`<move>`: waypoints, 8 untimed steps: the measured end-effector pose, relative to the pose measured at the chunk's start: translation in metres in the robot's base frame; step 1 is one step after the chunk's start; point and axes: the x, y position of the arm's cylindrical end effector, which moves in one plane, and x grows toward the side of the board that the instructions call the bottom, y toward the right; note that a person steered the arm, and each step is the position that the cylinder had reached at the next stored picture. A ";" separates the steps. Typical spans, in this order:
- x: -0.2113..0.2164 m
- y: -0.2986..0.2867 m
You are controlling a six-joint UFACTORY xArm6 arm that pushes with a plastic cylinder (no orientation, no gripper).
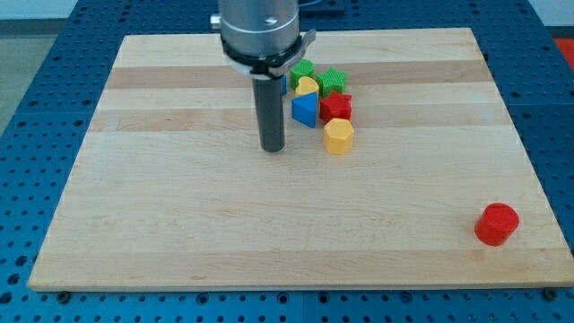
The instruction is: Move yellow hexagon closer to red circle
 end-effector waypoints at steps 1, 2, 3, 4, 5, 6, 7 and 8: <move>-0.011 0.032; -0.010 0.072; -0.003 0.104; 0.002 0.131; 0.003 0.153; 0.021 0.164; 0.042 0.175; 0.054 0.192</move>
